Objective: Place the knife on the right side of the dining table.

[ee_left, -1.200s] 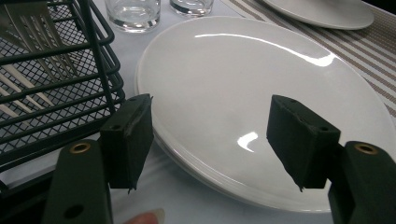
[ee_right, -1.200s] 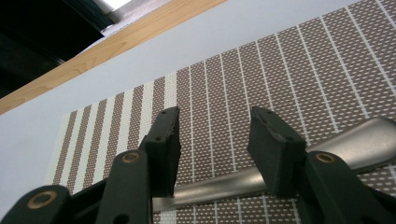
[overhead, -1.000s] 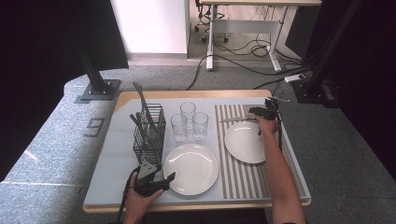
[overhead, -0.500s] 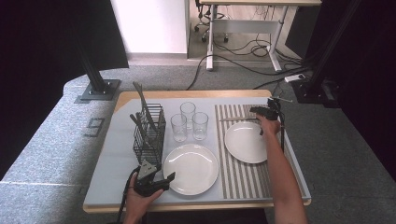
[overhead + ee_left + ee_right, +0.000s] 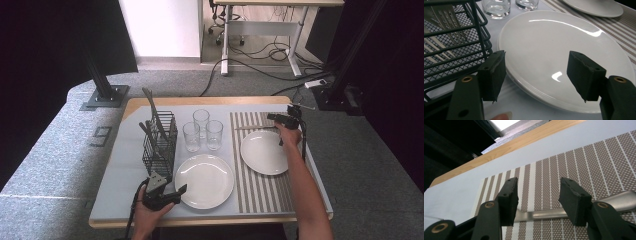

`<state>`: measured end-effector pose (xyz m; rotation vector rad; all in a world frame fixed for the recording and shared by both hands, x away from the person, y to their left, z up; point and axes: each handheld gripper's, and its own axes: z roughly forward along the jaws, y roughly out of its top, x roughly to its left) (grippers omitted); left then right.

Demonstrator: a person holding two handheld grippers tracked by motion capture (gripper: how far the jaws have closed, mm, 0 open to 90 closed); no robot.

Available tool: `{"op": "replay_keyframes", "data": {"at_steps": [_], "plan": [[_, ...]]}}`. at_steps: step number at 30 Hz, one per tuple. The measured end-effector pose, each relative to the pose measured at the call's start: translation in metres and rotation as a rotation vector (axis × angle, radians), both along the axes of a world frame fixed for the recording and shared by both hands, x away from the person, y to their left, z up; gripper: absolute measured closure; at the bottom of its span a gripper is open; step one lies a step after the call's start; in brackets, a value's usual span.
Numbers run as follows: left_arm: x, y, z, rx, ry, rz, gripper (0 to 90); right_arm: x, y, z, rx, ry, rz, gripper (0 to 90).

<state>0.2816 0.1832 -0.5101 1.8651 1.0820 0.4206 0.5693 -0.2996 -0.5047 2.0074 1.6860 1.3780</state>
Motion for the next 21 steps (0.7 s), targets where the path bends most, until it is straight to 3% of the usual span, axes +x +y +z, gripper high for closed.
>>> {"op": "replay_keyframes", "data": {"at_steps": [21], "plan": [[-0.004,0.007,0.009,-0.032,-0.022,0.004,31.7,-0.032,0.016,0.018,-0.006,-0.073,0.061,46.0]]}}
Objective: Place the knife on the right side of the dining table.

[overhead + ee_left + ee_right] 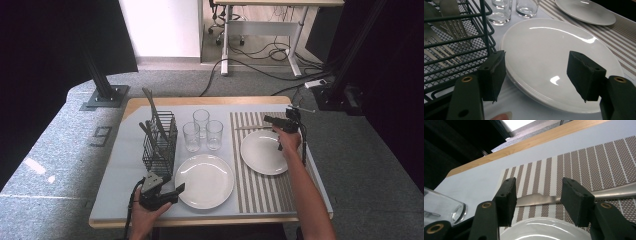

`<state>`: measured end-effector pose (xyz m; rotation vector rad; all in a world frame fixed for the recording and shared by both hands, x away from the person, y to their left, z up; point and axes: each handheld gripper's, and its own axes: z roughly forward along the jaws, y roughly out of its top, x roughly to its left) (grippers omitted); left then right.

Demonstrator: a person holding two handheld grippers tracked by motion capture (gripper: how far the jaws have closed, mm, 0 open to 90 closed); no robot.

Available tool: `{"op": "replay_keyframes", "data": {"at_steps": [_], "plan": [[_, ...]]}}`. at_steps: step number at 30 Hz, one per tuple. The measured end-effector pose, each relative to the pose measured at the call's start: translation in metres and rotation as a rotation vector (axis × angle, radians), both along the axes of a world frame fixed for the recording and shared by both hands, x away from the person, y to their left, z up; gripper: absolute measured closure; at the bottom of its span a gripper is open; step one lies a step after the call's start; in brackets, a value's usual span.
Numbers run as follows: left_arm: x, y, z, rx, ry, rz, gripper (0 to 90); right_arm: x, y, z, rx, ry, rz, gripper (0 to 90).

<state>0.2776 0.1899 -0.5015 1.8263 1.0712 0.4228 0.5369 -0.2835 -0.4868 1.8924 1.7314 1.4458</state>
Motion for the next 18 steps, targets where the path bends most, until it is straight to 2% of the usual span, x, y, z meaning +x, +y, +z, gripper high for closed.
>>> {"op": "replay_keyframes", "data": {"at_steps": [18], "plan": [[-0.001,0.001,0.002,-0.007,-0.006,0.004,31.8,-0.025,0.007,0.007,-0.004,-0.036,0.042,44.9]]}}
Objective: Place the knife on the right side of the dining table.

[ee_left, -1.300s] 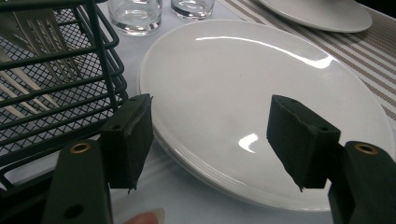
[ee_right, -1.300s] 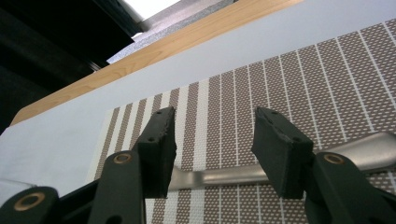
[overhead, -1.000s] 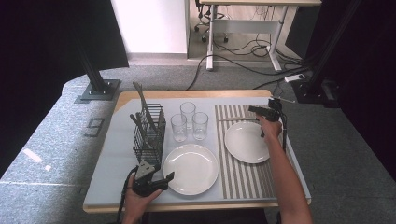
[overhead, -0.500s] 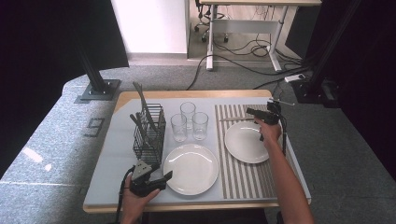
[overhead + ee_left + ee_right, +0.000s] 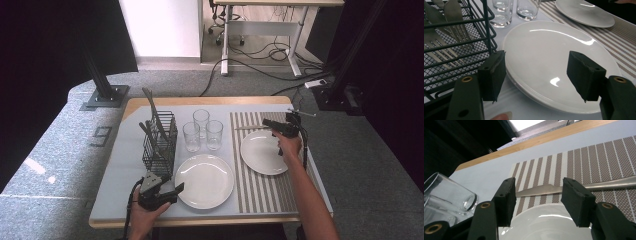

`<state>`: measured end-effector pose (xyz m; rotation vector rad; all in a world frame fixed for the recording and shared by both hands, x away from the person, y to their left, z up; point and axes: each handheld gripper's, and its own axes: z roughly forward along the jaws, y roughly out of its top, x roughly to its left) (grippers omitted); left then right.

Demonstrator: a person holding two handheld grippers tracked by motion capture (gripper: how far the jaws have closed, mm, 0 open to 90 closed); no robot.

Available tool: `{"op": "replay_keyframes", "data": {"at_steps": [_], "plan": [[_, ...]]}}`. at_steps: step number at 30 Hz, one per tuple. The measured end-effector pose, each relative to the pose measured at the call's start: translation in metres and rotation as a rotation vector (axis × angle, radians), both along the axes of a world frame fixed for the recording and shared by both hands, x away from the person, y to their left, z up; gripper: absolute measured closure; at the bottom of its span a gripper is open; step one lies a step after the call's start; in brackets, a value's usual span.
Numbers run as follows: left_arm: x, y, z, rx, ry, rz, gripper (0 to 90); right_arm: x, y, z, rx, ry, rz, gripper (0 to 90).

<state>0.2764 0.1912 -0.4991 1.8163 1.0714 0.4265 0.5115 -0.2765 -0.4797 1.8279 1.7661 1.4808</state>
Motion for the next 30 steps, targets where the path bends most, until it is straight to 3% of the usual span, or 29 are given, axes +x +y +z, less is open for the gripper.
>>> {"op": "replay_keyframes", "data": {"at_steps": [16,23,27,30], "plan": [[0.001,-0.003,-0.002,0.009,0.005,-0.009,31.8,-0.018,0.010,0.000,0.002,-0.030,0.043,43.7],[0.001,-0.003,-0.002,0.010,0.007,-0.009,31.8,-0.026,0.013,0.004,-0.025,-0.036,0.070,42.3],[0.001,-0.004,-0.002,0.008,0.005,-0.010,31.8,-0.034,0.016,0.005,-0.006,-0.071,0.073,42.9],[0.001,-0.004,-0.002,0.008,0.005,-0.010,31.8,-0.038,0.019,0.002,-0.007,-0.066,0.085,42.4]]}}
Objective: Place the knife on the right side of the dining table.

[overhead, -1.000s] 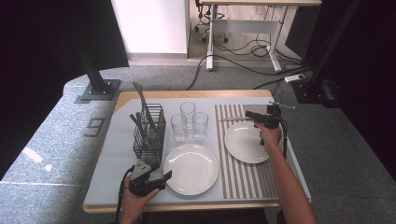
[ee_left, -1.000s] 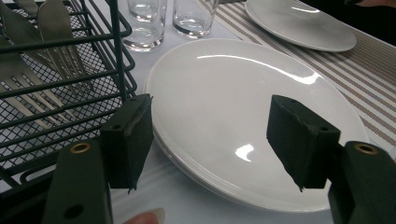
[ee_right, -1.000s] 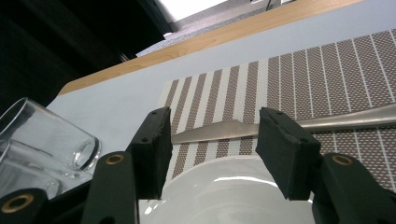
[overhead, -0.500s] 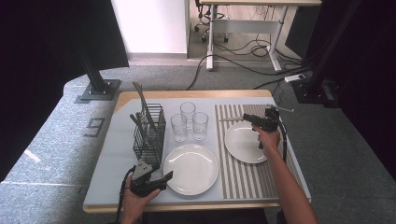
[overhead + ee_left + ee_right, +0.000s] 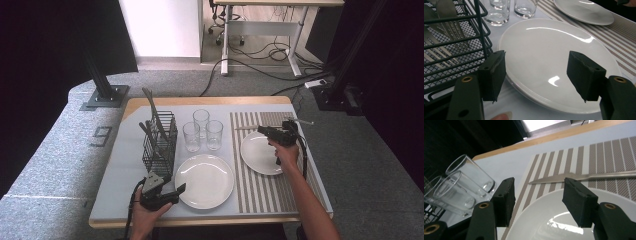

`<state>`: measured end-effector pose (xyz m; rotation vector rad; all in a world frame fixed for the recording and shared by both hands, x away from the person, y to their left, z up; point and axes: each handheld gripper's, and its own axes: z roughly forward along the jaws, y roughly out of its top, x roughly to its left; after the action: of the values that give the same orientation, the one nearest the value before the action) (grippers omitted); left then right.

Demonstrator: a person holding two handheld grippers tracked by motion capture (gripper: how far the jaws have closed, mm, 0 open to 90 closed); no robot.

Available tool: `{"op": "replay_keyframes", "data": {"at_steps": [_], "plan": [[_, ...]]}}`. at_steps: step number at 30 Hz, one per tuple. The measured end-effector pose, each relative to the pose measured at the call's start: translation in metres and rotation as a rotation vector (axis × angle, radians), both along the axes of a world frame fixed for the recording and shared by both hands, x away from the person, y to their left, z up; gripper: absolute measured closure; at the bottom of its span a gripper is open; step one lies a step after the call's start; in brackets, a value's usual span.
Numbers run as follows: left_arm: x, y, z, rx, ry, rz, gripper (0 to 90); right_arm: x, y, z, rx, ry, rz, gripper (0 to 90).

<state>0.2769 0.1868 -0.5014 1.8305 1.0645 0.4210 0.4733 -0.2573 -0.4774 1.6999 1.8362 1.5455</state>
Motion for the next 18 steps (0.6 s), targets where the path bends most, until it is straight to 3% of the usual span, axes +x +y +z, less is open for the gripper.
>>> {"op": "replay_keyframes", "data": {"at_steps": [3,12,18], "plan": [[0.000,0.000,0.000,0.001,0.002,-0.001,31.8,-0.003,0.004,-0.002,-0.017,-0.001,0.016,42.2],[0.000,-0.001,0.000,0.004,0.001,-0.004,31.8,-0.014,0.011,-0.006,-0.006,-0.011,0.049,42.2],[0.000,0.000,-0.001,0.008,0.002,0.000,31.8,-0.020,0.021,-0.002,-0.009,-0.043,0.086,42.2]]}}
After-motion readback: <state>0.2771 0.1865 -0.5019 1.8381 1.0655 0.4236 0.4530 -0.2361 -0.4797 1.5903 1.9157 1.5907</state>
